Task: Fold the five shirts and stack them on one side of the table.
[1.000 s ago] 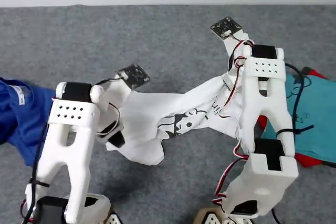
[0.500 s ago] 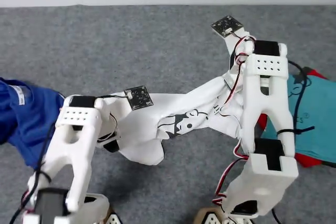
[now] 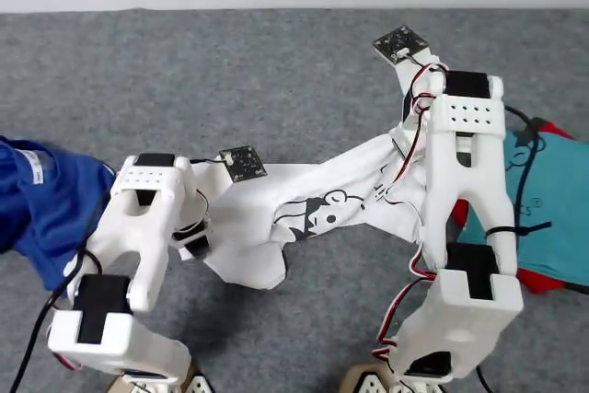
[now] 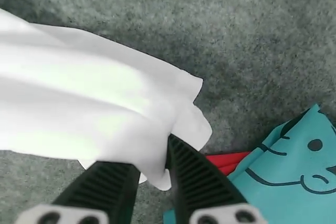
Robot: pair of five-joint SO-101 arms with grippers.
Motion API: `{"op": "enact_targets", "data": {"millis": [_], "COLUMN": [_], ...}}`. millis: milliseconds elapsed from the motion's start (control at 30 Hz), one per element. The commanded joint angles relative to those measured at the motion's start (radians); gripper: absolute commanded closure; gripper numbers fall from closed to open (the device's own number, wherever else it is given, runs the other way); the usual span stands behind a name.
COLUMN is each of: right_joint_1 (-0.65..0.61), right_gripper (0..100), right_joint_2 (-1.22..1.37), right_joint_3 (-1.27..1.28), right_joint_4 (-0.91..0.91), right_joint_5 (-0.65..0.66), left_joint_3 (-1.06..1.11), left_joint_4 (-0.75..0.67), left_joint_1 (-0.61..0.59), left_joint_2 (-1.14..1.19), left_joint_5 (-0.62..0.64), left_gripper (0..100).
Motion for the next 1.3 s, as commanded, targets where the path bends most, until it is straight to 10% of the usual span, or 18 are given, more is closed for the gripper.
{"op": "enact_targets", "data": {"millis": [0,500,1267], "right_joint_1": [0.015,0.013,0.008], "right_gripper": [98.8,98.8,98.8], "right_joint_2": [-0.016,-0.008,-0.018], "right_joint_3": [-0.063,-0.313,-0.348], "right_joint_4": [0.005,0.150,0.191], "right_joint_5": [-0.008,-0.005,-0.005], "left_joint_3": [-0.013,-0.469,-0.277], "left_joint_4": [0.011,0.512,0.319], "left_joint_1": [0.006,0.009,0.000], "left_joint_2": [0.006,0.009,-0.002], "left_joint_5": [-0.008,-0.011,-0.006], "left_gripper": [90,98,99]}}
